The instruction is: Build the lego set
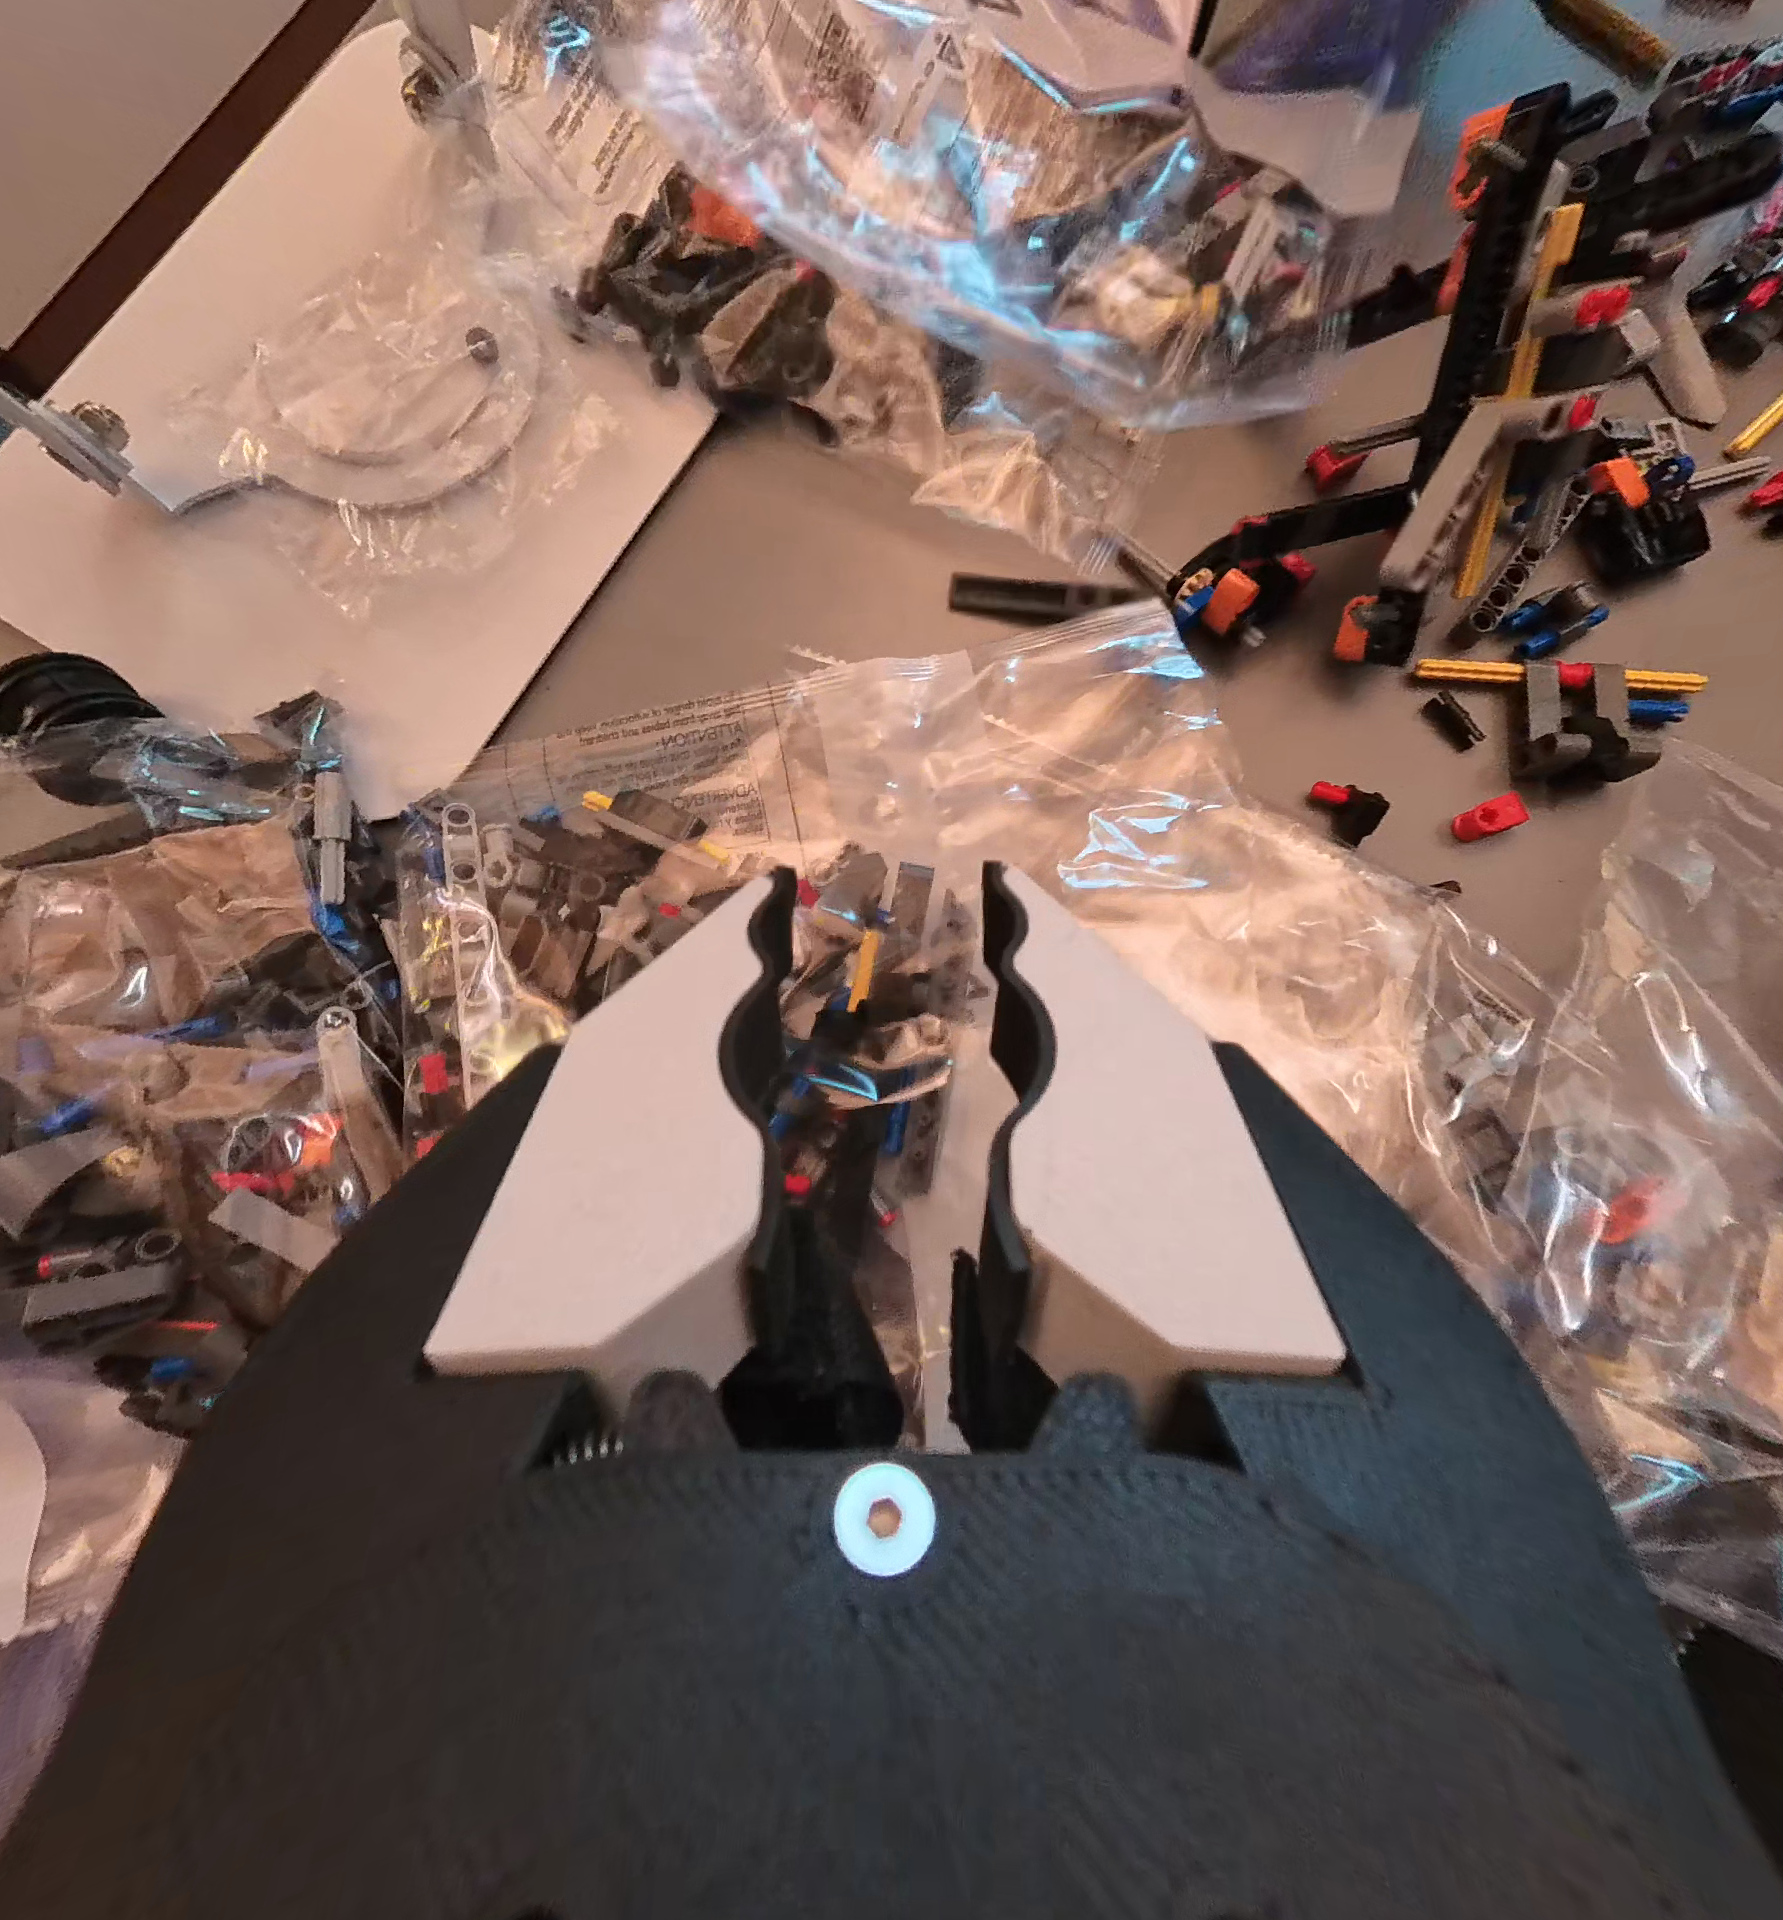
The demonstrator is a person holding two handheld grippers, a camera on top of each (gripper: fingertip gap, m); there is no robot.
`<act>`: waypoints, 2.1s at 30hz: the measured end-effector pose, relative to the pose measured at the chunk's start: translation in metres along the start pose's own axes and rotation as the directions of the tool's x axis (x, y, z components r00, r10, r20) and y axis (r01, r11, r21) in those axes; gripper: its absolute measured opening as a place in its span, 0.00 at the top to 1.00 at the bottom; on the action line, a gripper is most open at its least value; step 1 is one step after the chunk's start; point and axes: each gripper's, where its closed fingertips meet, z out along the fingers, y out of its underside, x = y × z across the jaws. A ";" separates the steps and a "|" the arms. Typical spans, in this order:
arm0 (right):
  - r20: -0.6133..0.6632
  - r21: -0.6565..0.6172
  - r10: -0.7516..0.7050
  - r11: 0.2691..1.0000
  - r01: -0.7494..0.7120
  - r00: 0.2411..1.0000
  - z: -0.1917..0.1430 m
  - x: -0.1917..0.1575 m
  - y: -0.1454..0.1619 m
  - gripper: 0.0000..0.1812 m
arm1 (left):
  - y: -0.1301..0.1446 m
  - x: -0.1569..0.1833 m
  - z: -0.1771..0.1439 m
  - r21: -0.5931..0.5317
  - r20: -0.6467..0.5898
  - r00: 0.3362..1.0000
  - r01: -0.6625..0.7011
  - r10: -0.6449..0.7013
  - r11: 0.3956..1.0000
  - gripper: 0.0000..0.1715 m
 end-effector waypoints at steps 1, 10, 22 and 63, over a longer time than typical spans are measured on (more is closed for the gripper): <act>0.027 0.005 -0.011 1.000 0.011 1.000 0.001 -0.006 -0.002 1.00 | -0.001 0.001 0.001 0.002 0.000 1.000 -0.004 0.004 1.000 0.79; -0.108 0.194 0.132 0.975 -0.109 0.985 -0.040 0.025 -0.033 0.83 | -0.009 0.002 0.008 0.020 0.005 1.000 -0.020 0.019 1.000 0.79; 0.082 -0.009 0.172 0.985 -0.172 0.982 0.008 0.005 -0.021 1.00 | -0.008 0.001 0.013 0.015 -0.001 1.000 -0.014 0.014 1.000 0.79; 0.108 0.041 0.332 0.940 -0.338 0.937 -0.013 0.017 -0.019 0.67 | -0.029 0.040 0.086 -0.084 -0.093 0.991 -0.109 0.101 0.991 0.89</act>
